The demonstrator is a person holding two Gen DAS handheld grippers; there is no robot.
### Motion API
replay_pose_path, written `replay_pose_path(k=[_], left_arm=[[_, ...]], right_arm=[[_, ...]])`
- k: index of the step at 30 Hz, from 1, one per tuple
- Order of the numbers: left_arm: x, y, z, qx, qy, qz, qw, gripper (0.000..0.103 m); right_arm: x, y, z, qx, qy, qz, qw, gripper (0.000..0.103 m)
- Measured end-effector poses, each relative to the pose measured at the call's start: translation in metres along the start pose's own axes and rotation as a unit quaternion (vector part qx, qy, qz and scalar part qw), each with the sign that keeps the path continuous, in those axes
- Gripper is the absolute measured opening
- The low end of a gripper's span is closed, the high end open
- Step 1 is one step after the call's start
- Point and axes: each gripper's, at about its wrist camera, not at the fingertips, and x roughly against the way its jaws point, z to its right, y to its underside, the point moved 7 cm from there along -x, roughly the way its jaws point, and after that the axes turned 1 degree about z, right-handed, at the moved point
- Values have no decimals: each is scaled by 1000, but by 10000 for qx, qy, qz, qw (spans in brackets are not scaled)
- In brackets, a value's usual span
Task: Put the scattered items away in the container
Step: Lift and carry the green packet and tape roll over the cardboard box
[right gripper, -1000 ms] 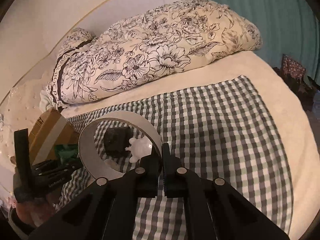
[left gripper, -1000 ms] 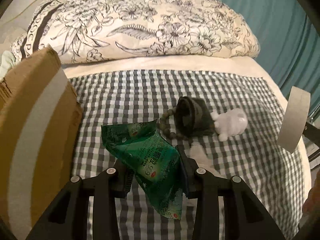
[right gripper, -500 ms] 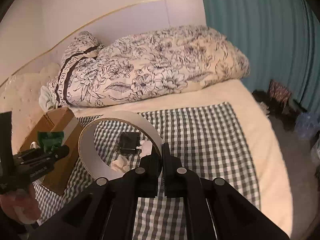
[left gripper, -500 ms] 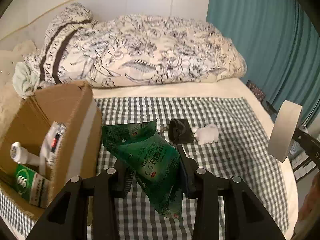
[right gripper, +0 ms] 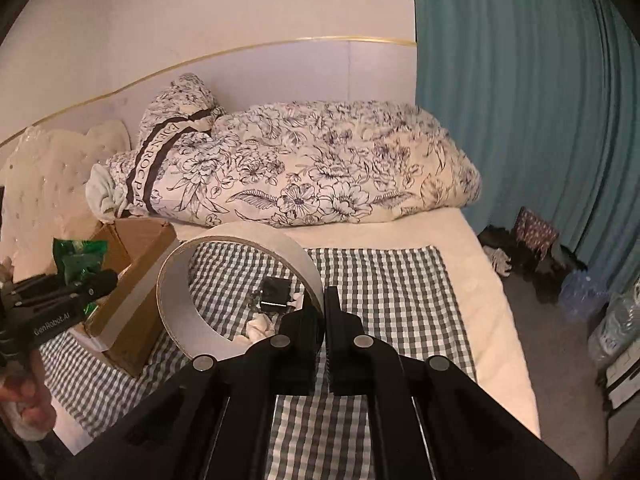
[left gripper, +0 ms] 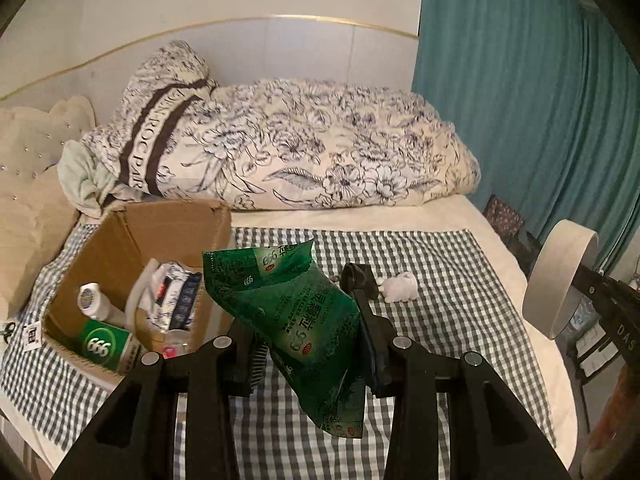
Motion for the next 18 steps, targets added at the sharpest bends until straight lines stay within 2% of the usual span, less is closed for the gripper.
replay_pose_path(k=[5, 18], left_arm=[[27, 1, -10, 25, -73, 163, 9998, 39], [67, -4, -39, 87, -243, 402, 9989, 39]], right_arm=[[22, -1, -14, 147, 117, 128, 9997, 3], [48, -4, -46, 142, -67, 326, 9993, 3]])
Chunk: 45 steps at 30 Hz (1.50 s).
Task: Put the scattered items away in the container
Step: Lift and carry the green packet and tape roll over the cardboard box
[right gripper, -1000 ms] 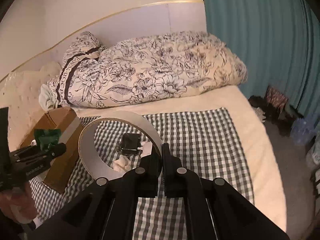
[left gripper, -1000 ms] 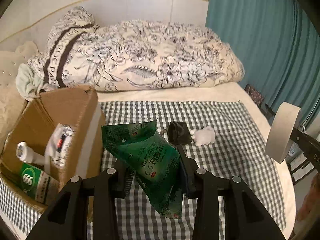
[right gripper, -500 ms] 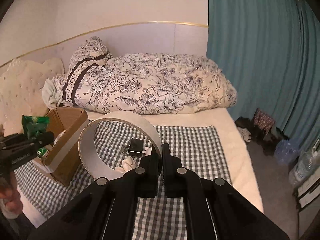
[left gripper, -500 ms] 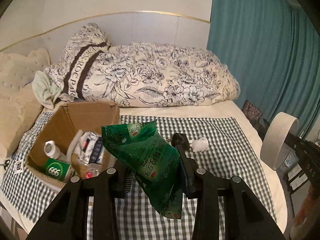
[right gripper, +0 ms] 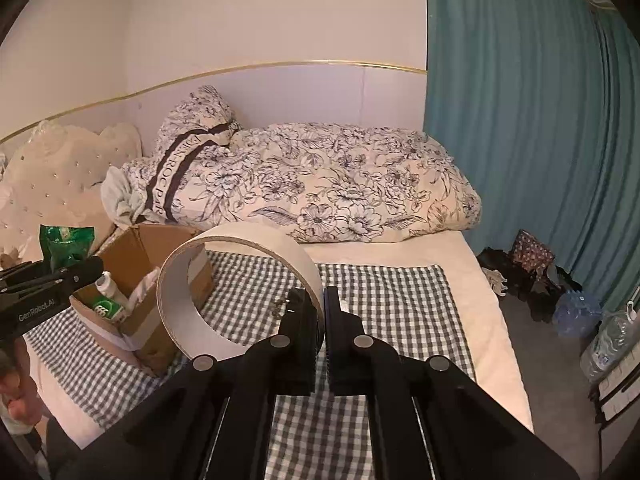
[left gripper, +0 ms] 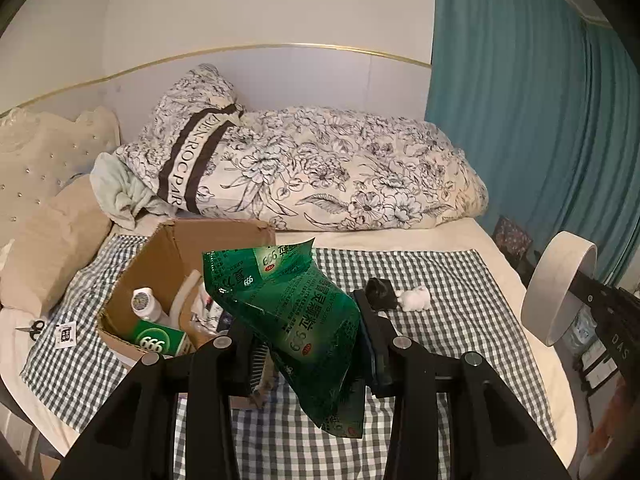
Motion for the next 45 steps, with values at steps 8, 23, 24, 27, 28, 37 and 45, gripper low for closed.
replay_pose_path(k=[8, 23, 24, 27, 28, 37, 45], left_arm=[[5, -6, -17, 24, -80, 54, 10000, 39], [0, -17, -73, 87, -458, 89, 9989, 39], [-1, -17, -77, 102, -483, 81, 9988, 39], [-6, -18, -91, 150, -558, 55, 9983, 39], [-7, -18, -97, 167, -592, 46, 9981, 39], [-27, -23, -141, 249, -824, -57, 9963, 39], [-54, -20, -170, 293, -973, -243, 9945, 39]], right_arm=[[1, -12, -17, 25, -49, 94, 9999, 3], [-26, -31, -79, 231, -450, 87, 9987, 3], [-28, -31, -84, 243, -482, 86, 9985, 3], [-35, -34, -99, 304, -577, 68, 9978, 3], [-39, -35, -106, 344, -613, 47, 9975, 3], [-71, -44, -155, 536, -929, -48, 9942, 3], [-103, -45, -189, 664, -1147, -185, 9910, 3]])
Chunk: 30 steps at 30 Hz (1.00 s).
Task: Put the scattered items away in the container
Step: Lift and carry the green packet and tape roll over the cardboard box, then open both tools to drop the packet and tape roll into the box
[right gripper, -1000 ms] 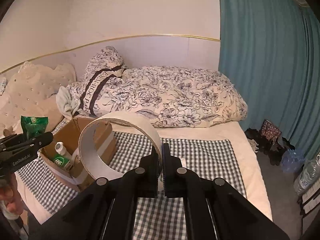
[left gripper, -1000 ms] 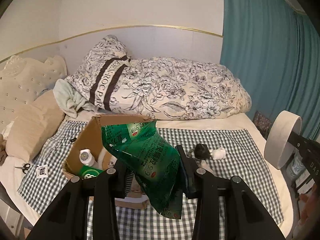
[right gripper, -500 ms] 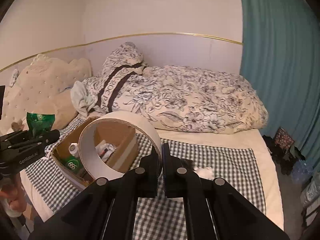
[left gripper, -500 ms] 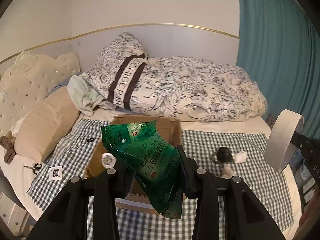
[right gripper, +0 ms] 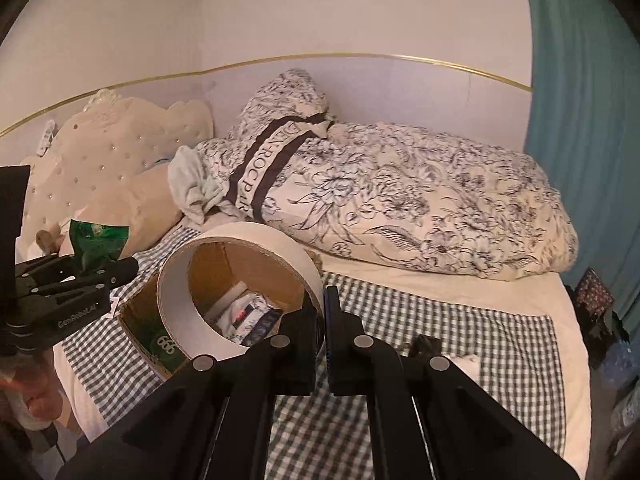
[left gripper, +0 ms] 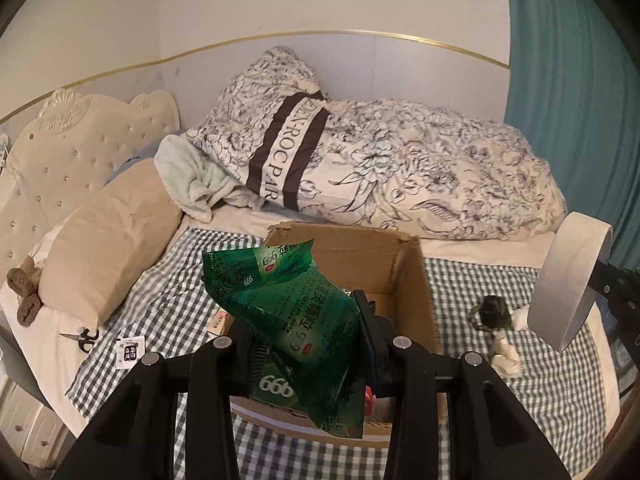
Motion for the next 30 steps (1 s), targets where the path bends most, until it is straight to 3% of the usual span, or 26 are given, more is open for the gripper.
replay_pose_path(k=[30], left_arm=[[-137, 36, -27, -18, -99, -1026, 9947, 39]], right_arm=[[-157, 32, -61, 413, -534, -963, 9931, 3]])
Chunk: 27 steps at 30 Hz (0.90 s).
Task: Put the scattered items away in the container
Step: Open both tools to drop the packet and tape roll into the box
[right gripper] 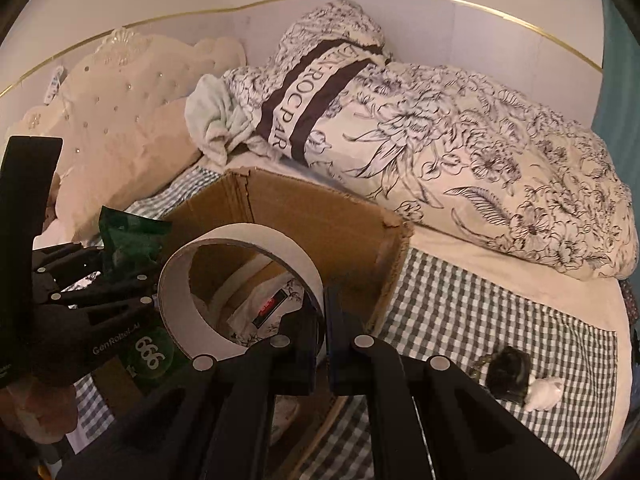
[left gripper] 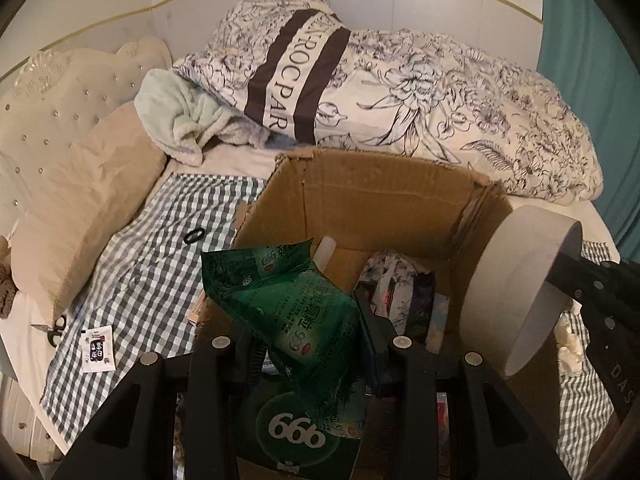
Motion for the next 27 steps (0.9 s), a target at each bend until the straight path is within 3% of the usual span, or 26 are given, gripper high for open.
replay_pose_path(k=[6, 9, 11, 12, 19, 22, 27], left_arm=[[-9, 5, -8, 11, -34, -76, 10000, 43], [-7, 5, -11, 18, -50, -40, 10000, 54], [-3, 3, -11, 17, -59, 17, 10000, 63], [-1, 2, -11, 18, -78, 49, 10000, 65], [21, -5, -13, 81, -80, 194, 9997, 65], [32, -6, -13, 90, -74, 251, 9996, 65], [53, -9, -16, 155, -89, 357, 9992, 65]], right_arm=[[-17, 4, -6, 34, 33, -134, 9999, 5], [-19, 4, -7, 21, 86, -154, 9998, 18], [-18, 5, -8, 32, 114, -158, 9998, 35], [-16, 4, -9, 43, 127, -144, 9998, 35], [4, -1, -10, 47, 131, -41, 9999, 37], [13, -4, -16, 97, 35, -85, 9999, 51], [31, -5, -23, 190, 20, -36, 9998, 53]])
